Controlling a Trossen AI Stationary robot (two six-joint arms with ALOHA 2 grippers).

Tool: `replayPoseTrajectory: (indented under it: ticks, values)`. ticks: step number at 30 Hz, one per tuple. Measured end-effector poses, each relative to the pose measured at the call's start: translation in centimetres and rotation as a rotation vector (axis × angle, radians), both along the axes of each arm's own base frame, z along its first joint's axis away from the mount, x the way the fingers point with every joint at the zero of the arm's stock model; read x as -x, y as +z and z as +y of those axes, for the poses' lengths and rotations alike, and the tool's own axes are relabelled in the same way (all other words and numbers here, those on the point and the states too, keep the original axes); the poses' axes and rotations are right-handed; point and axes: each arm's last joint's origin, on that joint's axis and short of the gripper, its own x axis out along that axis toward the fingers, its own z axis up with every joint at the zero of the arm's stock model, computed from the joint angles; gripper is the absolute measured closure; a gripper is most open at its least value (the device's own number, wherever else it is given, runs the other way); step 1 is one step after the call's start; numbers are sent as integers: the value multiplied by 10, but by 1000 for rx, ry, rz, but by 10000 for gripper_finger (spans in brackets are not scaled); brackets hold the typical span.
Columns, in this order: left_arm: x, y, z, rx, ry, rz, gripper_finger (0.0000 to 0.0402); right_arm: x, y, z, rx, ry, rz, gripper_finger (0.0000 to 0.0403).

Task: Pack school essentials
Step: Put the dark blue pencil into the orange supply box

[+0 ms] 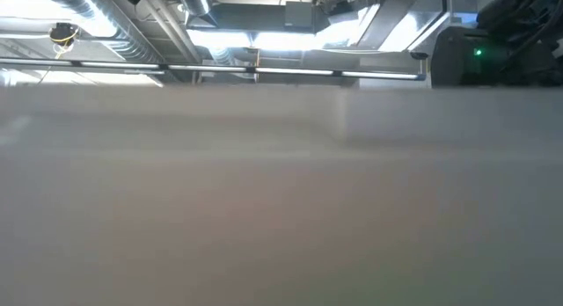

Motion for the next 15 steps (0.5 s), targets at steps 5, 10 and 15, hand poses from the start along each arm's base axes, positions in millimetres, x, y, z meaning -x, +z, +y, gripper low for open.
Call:
replayPoseTrajectory:
  ticks: [5,10,15]
  values:
    - [0,0,0,0,0,0,401,0,0,0,-1,1,-3,304]
    - [0,0,0,0,0,0,401,-1,0,0,-1,1,-7,326]
    - [0,0,0,0,0,0,401,-2,0,0,-3,2,-17,351]
